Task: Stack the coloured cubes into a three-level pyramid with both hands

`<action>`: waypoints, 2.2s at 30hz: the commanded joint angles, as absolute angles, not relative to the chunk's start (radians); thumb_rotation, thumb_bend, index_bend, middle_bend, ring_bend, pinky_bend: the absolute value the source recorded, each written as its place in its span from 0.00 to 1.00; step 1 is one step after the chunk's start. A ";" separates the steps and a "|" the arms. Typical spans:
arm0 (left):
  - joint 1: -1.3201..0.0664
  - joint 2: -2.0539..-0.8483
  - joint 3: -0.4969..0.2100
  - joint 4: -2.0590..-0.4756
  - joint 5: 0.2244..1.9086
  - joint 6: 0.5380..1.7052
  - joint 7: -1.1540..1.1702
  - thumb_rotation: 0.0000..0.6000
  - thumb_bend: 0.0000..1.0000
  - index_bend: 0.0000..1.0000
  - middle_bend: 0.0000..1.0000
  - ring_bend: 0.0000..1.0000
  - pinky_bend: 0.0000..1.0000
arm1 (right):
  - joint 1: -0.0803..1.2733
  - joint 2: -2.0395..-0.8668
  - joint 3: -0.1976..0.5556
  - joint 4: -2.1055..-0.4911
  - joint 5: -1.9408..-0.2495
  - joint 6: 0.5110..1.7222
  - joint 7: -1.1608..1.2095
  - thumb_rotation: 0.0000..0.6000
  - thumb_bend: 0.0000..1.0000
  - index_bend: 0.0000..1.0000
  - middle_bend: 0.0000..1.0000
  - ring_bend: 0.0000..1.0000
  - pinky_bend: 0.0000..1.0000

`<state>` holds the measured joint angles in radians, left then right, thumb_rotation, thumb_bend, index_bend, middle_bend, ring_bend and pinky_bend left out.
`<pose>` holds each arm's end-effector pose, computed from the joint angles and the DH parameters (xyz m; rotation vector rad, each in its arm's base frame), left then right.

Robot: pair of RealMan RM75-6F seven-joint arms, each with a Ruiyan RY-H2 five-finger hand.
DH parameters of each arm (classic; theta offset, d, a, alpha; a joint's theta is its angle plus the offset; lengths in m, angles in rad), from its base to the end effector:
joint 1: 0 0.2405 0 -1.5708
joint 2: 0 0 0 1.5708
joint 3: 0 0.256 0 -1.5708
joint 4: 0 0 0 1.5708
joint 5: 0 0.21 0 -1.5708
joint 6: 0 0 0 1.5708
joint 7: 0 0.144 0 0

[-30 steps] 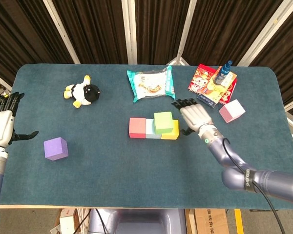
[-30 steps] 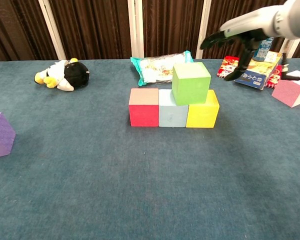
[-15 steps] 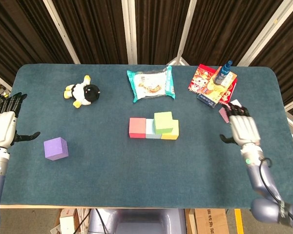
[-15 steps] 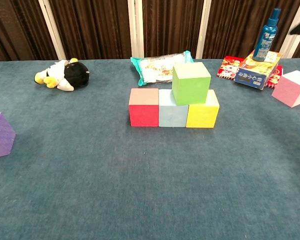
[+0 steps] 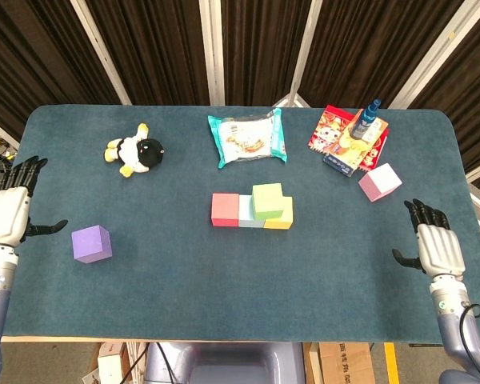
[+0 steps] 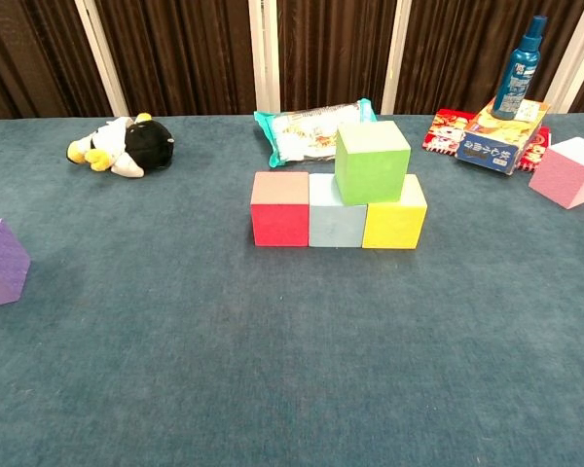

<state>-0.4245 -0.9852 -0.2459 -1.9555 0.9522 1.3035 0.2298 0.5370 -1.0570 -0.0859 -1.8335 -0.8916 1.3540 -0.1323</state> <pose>-0.2223 0.2904 0.1845 -1.2580 -1.0312 -0.9428 -0.2756 -0.2654 0.1475 1.3232 -1.1246 0.7296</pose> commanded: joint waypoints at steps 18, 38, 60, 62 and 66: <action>-0.396 -1.023 -0.140 -2.008 0.906 1.288 0.373 1.00 0.08 0.00 0.10 0.00 0.01 | 0.439 -1.067 0.008 -1.819 -0.994 1.280 -0.103 1.00 0.31 0.00 0.00 0.00 0.00; -0.443 -1.166 -0.113 -1.914 0.732 1.260 0.534 1.00 0.08 0.00 0.13 0.00 0.01 | 0.395 -1.054 0.074 -1.824 -1.017 1.226 -0.067 1.00 0.31 0.00 0.00 0.00 0.00; -0.495 -1.278 -0.113 -1.765 0.651 1.176 0.544 1.00 0.19 0.02 0.19 0.00 0.02 | 0.370 -1.055 0.113 -1.818 -1.021 1.173 -0.064 1.00 0.31 0.00 0.00 0.00 0.00; -0.496 -1.283 -0.112 -1.761 0.651 1.175 0.542 1.00 0.25 0.03 0.23 0.00 0.02 | 0.369 -1.056 0.116 -1.818 -1.022 1.171 -0.065 1.00 0.31 0.00 0.00 0.00 0.00; -0.495 -1.291 -0.109 -1.753 0.655 1.179 0.540 1.00 0.35 0.06 0.31 0.03 0.04 | 0.366 -1.057 0.119 -1.818 -1.024 1.164 -0.063 1.00 0.31 0.00 0.00 0.00 0.00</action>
